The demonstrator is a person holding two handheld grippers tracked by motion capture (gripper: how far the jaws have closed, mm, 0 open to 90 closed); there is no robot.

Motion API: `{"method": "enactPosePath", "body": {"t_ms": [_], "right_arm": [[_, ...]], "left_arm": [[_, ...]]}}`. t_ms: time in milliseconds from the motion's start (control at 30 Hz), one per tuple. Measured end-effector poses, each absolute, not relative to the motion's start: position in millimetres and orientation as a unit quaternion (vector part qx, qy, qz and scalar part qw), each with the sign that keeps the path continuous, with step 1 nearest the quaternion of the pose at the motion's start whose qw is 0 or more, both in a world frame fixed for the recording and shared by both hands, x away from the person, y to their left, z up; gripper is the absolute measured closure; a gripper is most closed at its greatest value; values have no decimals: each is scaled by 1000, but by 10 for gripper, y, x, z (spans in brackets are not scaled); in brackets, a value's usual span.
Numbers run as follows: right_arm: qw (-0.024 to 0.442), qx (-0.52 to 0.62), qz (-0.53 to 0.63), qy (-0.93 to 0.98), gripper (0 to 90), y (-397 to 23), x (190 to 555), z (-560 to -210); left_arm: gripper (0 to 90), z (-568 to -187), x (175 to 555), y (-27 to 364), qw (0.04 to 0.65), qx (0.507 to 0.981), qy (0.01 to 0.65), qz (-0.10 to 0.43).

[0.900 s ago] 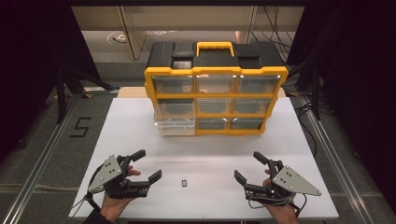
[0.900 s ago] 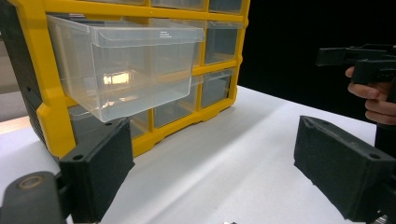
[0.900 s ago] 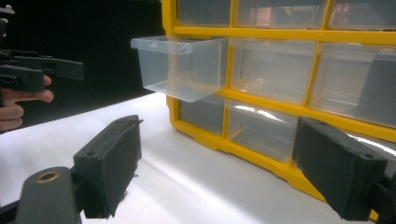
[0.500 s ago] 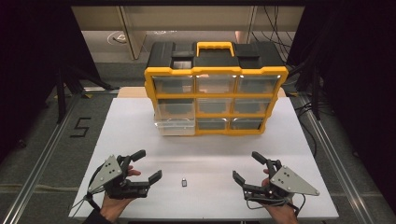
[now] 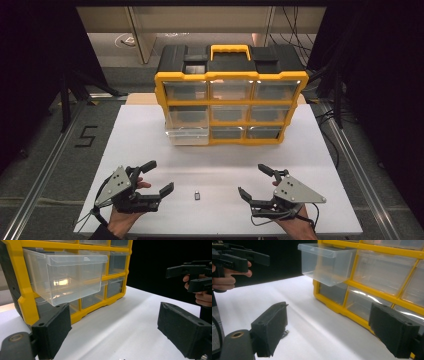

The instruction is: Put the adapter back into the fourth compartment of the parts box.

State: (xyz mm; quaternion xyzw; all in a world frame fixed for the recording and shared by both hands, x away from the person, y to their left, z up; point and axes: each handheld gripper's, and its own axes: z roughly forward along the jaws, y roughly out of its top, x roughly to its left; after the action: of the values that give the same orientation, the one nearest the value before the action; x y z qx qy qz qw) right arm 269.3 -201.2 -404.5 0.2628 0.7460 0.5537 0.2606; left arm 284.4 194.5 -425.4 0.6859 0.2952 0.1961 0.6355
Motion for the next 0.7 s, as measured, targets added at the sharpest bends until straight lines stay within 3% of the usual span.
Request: {"method": "enactPosePath", "body": {"t_ms": [700], "right_arm": [[200, 257, 462, 825, 170, -1585, 2973, -3991]], "left_arm": [[112, -4246, 2842, 1959, 638, 684, 295, 197]]}}
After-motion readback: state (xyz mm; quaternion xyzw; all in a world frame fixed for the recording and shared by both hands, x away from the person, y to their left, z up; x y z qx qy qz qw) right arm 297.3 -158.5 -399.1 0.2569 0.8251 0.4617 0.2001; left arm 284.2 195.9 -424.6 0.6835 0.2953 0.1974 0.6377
